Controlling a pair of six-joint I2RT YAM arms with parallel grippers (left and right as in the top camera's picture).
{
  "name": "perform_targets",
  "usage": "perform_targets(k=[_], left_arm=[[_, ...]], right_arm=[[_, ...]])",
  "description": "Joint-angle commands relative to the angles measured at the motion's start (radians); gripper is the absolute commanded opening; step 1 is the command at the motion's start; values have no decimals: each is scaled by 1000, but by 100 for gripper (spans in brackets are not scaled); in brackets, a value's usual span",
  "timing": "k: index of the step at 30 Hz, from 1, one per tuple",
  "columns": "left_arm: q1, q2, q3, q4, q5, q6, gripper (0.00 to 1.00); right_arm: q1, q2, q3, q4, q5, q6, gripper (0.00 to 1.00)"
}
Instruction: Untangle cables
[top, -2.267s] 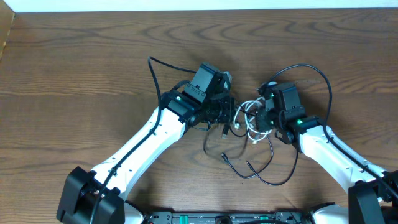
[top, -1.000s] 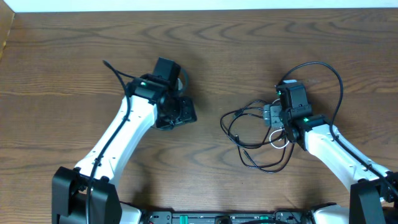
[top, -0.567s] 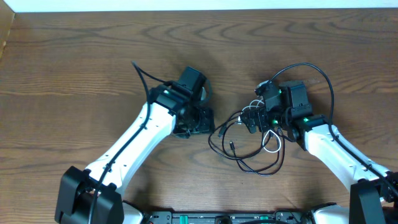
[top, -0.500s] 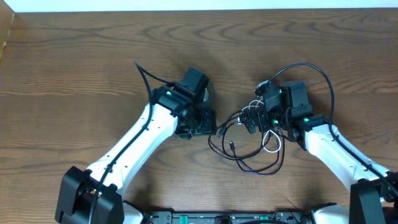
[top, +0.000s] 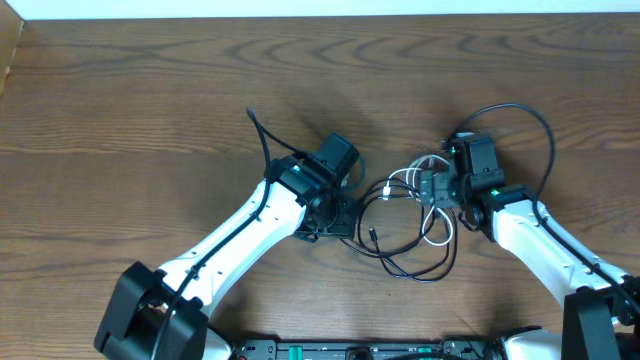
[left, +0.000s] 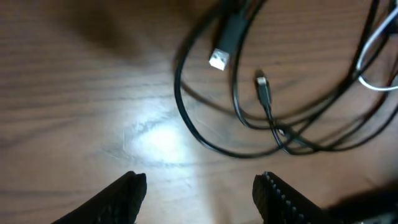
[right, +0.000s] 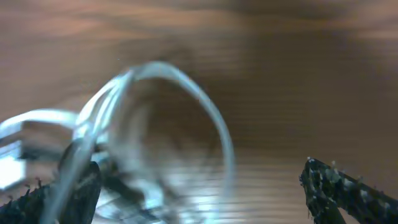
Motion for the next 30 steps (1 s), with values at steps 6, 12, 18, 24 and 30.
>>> perform_targets(k=[6,12,18,24,30], left_arm=[[-2,11,-26,53,-43,-29,62],[-2,12,-35,51,-42,-61,62],[-13,12,-84,85,-32,-134,62],[-74,12,-91,97,-31,-134,61],[-134,12,-91,140,-32,-139,61]], right_arm=[[-2,-14,-13,36,76,105,99],[-2,-14,-13,60,29,104,99],[-2,-14,-13,58,29,104,99],[-2,-14,-13,53,29,104,99],[-2,-14,-13,53,29,104,99]])
